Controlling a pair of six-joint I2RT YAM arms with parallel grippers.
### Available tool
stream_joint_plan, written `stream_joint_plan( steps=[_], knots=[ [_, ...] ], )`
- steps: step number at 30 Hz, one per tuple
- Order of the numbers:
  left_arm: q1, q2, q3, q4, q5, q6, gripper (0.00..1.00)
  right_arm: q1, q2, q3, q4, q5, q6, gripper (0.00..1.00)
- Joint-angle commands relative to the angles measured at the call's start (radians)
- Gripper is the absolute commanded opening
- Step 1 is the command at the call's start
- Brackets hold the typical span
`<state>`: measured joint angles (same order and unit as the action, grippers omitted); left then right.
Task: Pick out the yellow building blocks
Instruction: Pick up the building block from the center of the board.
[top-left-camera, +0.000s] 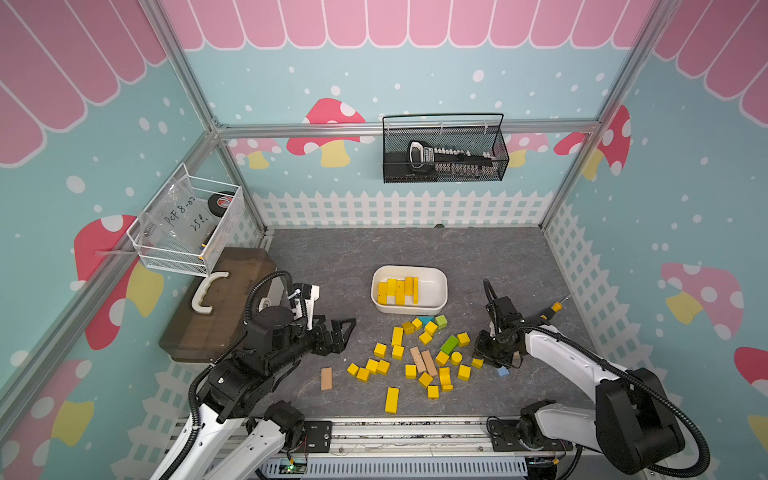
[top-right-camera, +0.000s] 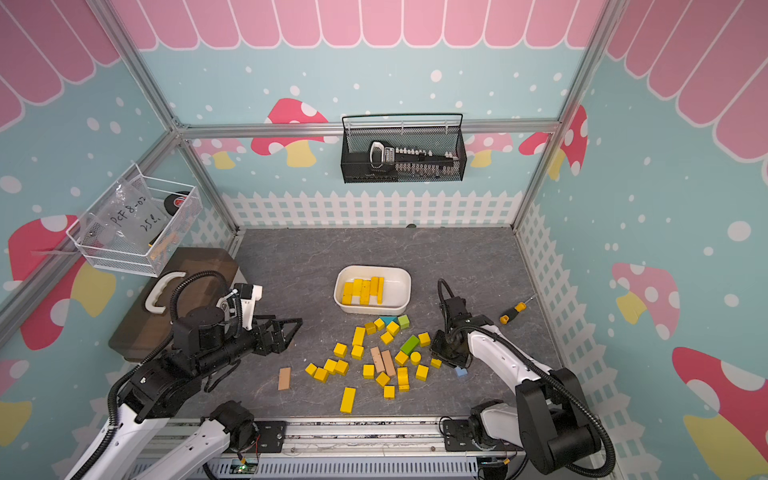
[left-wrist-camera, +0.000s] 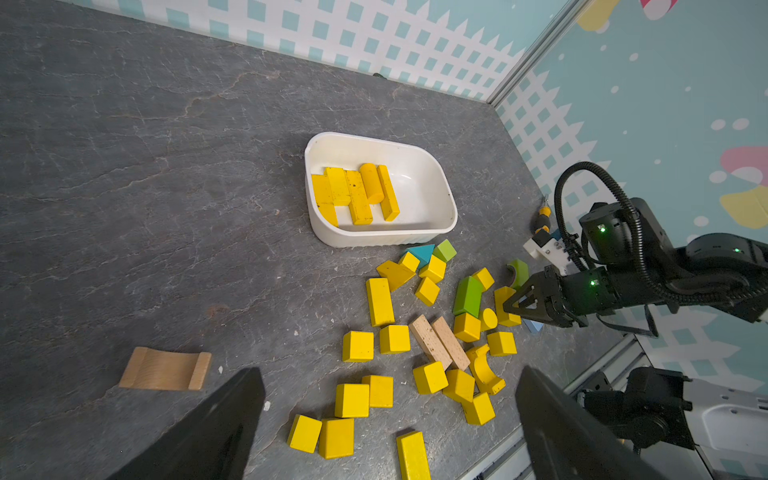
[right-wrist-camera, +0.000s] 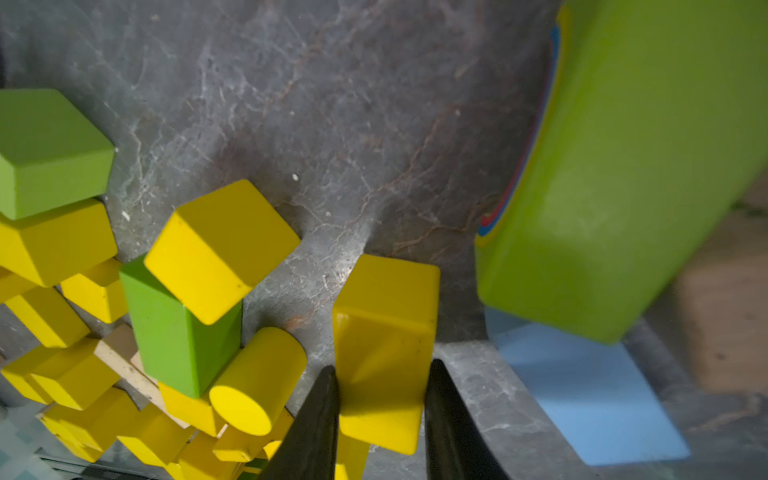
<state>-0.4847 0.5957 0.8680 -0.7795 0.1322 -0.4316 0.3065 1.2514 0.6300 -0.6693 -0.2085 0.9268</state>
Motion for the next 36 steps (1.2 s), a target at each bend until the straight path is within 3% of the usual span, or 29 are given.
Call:
stream_joint_plan(
  steps=[1,8,18,27,36],
  knots=[
    [0.005,-0.010,-0.004,0.009,0.007,-0.004,0.99,-0.005,0.003,0.010,-0.010,0.023,0.014,0.27],
    [0.005,-0.011,-0.004,0.009,0.005,-0.005,0.99,-0.010,-0.013,0.055,-0.044,0.057,-0.017,0.16],
    [0.005,-0.014,-0.004,0.009,0.003,-0.004,0.99,-0.010,0.008,0.342,-0.085,0.106,-0.227,0.14],
    [0.005,-0.019,-0.004,0.009,0.000,-0.006,0.99,0.007,0.252,0.694,-0.118,-0.034,-0.361,0.14],
    [0.005,-0.015,-0.004,0.009,-0.003,-0.004,0.99,0.091,0.480,0.913,-0.142,-0.115,-0.400,0.13]
  ],
)
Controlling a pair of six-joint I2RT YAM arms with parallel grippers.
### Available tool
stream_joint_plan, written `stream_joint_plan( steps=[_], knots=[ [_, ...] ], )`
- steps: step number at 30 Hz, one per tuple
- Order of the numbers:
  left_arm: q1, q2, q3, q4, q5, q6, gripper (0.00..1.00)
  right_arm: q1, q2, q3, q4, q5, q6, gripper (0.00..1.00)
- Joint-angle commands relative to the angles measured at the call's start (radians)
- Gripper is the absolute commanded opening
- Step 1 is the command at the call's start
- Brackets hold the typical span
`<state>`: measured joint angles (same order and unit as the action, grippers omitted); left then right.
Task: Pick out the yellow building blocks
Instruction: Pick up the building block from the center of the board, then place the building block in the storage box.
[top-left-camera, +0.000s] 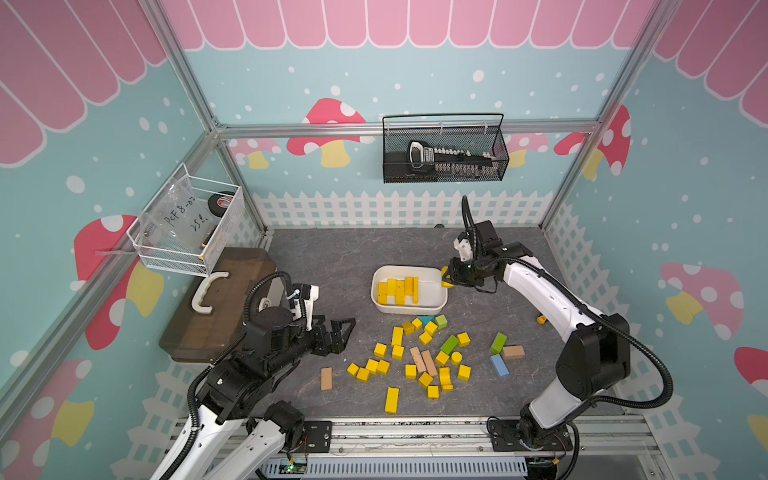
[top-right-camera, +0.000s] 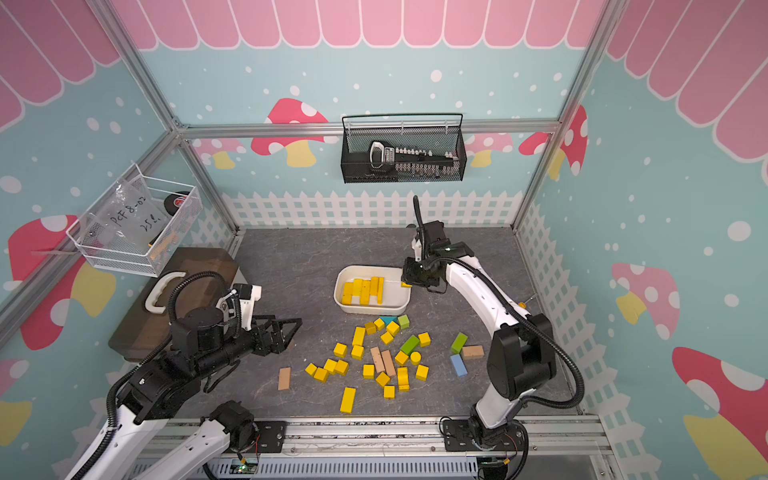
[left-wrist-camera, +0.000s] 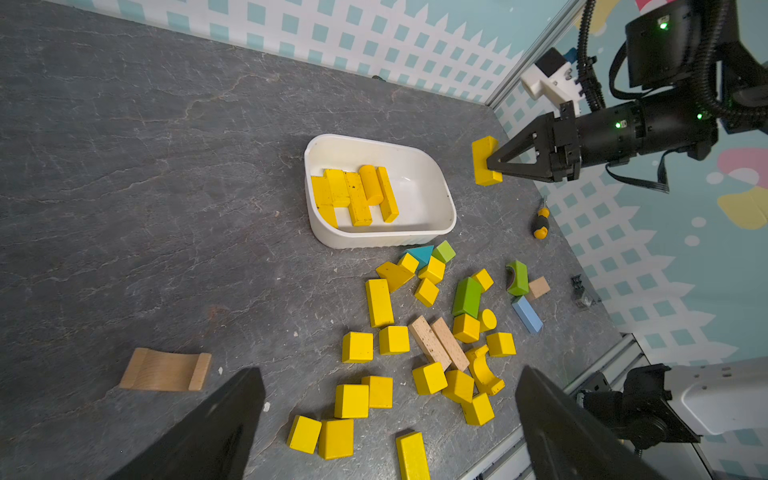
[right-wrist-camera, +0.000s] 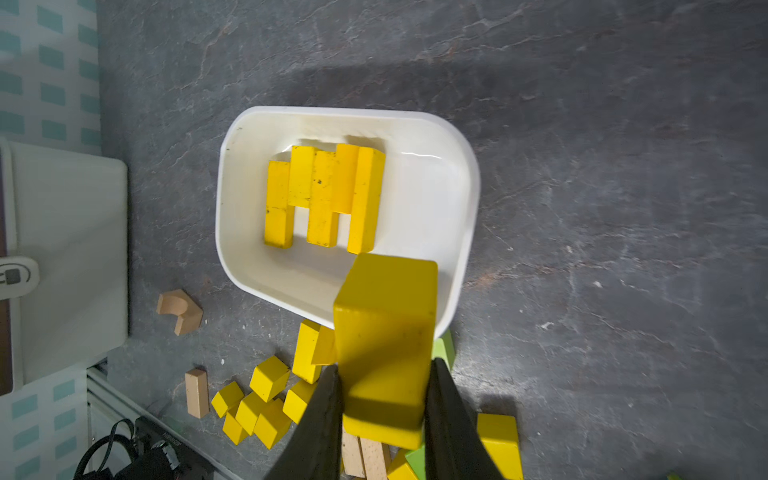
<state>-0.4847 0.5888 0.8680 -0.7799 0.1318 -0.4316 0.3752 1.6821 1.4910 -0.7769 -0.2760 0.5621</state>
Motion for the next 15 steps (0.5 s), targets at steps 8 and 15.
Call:
stream_joint_plan(
  steps=[8,15],
  knots=[
    [0.005,-0.011,-0.006,0.010,-0.005,-0.006,0.99,0.045,0.198,0.126,-0.034,-0.079,-0.063,0.14],
    [0.006,-0.003,-0.004,0.009,-0.004,-0.004,0.99,0.047,0.340,0.178,-0.040,-0.119,-0.079,0.14]
  ],
)
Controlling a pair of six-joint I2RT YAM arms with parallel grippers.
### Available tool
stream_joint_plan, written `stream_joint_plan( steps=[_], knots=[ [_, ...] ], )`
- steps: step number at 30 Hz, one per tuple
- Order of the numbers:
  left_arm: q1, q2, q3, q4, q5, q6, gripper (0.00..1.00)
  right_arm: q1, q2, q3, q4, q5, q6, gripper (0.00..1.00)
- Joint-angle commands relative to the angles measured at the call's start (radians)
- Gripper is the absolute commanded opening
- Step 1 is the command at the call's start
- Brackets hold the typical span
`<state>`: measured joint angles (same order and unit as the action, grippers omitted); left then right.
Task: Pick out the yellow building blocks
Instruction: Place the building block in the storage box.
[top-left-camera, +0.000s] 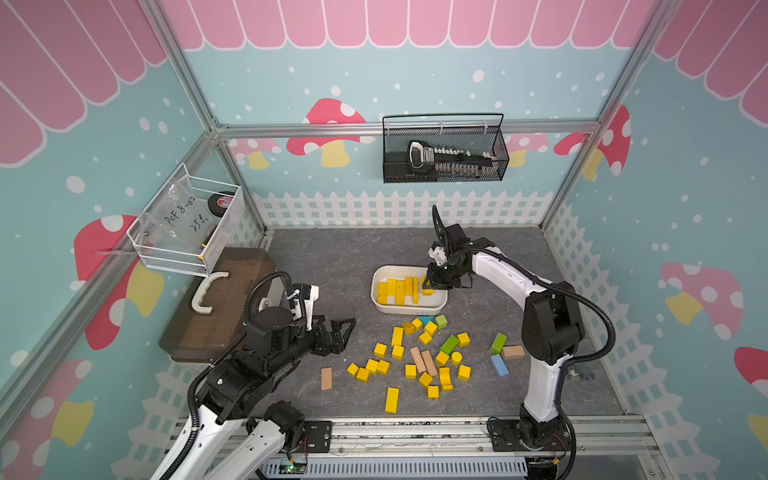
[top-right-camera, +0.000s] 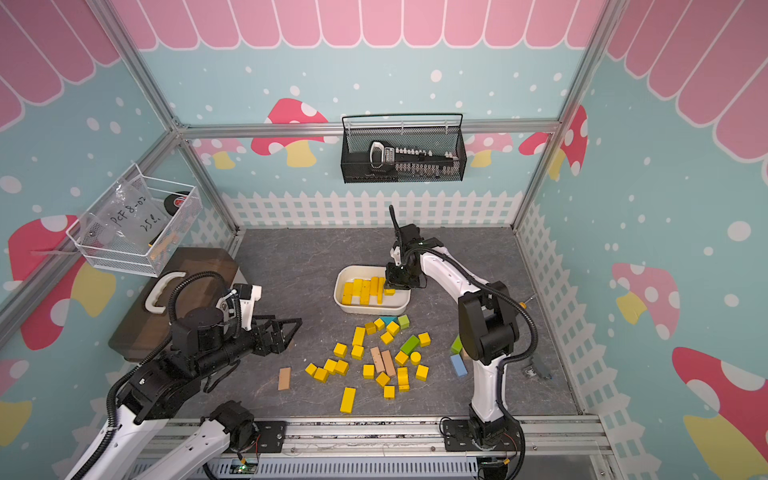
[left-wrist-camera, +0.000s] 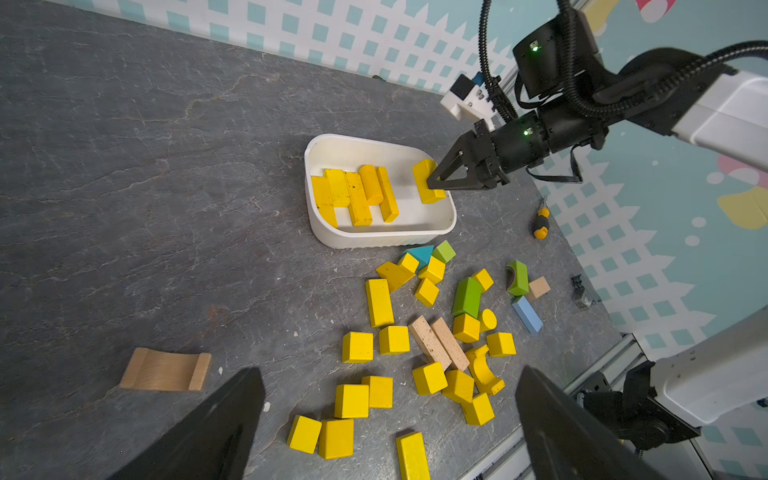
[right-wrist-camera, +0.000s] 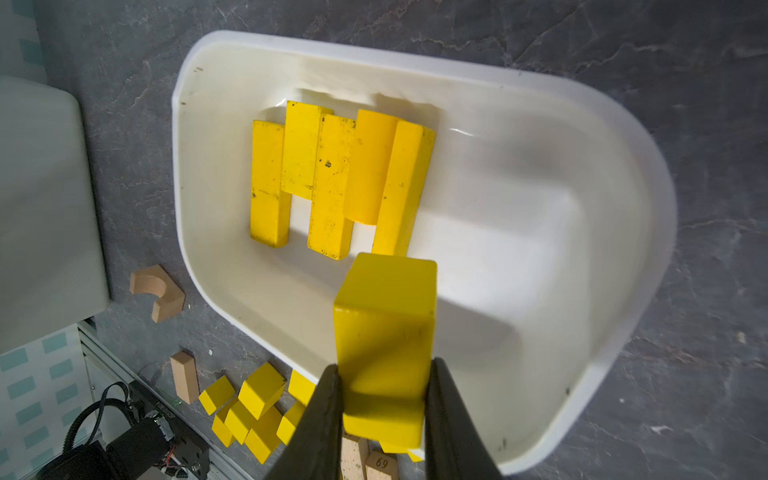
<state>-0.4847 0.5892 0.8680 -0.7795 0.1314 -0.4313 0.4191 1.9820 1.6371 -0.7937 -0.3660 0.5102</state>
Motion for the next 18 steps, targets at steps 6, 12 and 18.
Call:
stream_joint_plan(
  steps=[6,12,18],
  knots=[
    [0.006,-0.003,-0.004,0.008,-0.004,-0.004,0.99,0.003,0.116,0.071,-0.022,0.013,-0.029,0.13],
    [0.006,0.001,-0.004,0.009,-0.003,-0.004,0.99,0.003,0.167,0.112,-0.022,0.040,-0.018,0.13],
    [0.006,-0.002,-0.004,0.008,-0.004,-0.003,0.99,0.000,0.205,0.146,-0.022,0.061,0.003,0.14]
  ],
)
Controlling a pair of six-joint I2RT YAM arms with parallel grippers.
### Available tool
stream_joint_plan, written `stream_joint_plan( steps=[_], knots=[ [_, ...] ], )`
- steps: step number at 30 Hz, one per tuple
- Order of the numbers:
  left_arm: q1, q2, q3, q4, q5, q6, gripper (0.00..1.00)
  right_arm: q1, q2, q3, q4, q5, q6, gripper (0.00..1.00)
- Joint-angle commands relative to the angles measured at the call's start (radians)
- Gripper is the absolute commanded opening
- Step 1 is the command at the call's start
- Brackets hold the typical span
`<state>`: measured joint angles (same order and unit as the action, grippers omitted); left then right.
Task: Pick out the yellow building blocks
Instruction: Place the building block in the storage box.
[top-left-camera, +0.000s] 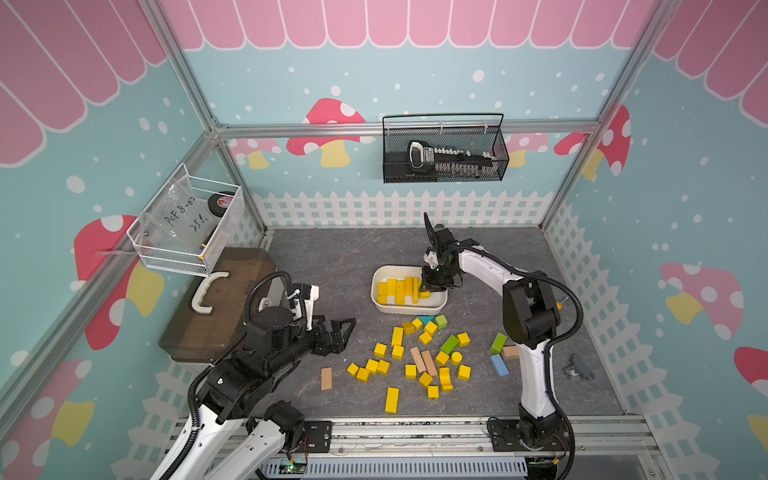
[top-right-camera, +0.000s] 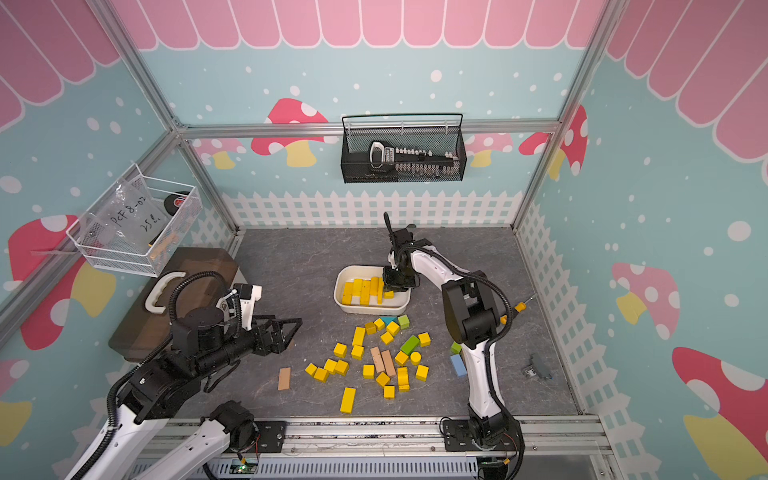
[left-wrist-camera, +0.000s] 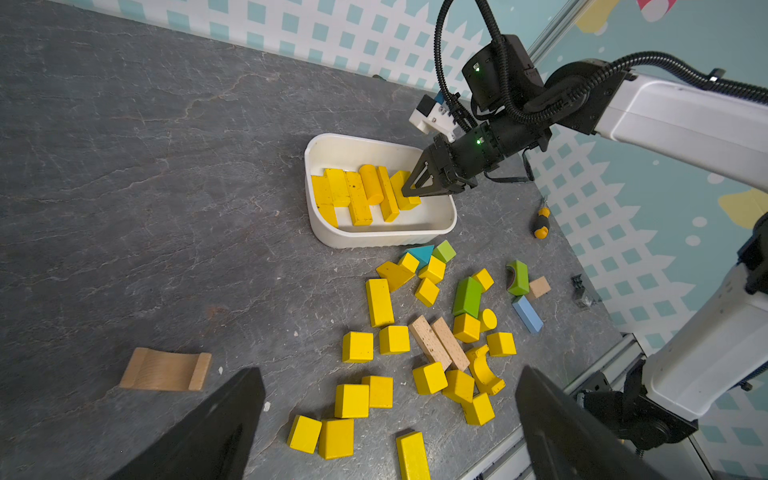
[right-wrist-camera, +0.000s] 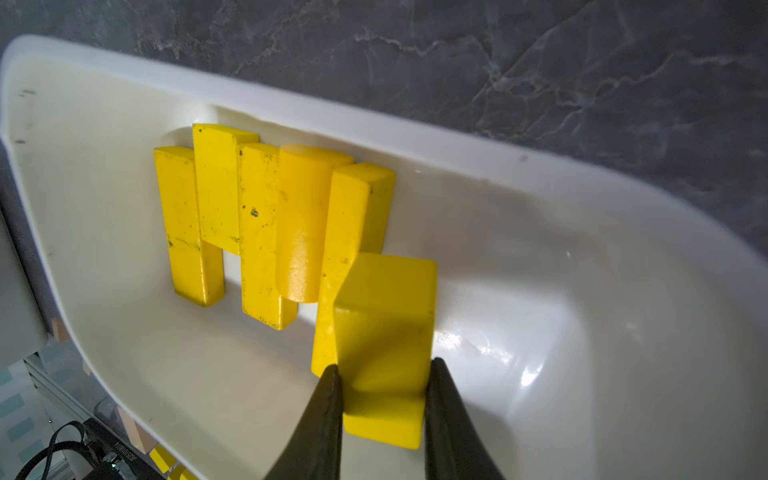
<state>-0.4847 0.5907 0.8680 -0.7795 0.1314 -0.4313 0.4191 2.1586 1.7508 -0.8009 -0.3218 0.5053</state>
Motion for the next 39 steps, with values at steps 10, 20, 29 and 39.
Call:
stream_joint_plan(
  steps=[10,20,29,39],
  knots=[
    [0.006,-0.006,-0.004,0.009,-0.001,-0.003,0.99,-0.005,0.066,0.087,-0.013,0.020,0.049,0.17],
    [0.006,-0.013,-0.005,0.009,-0.001,-0.003,0.99,-0.006,0.096,0.111,-0.001,-0.012,0.081,0.23],
    [0.006,-0.011,-0.006,0.009,-0.003,-0.003,0.99,-0.006,0.112,0.122,0.013,-0.034,0.099,0.29],
    [0.006,-0.010,-0.006,0.008,-0.003,-0.004,0.99,-0.008,0.101,0.121,0.022,-0.040,0.107,0.38]
  ],
)
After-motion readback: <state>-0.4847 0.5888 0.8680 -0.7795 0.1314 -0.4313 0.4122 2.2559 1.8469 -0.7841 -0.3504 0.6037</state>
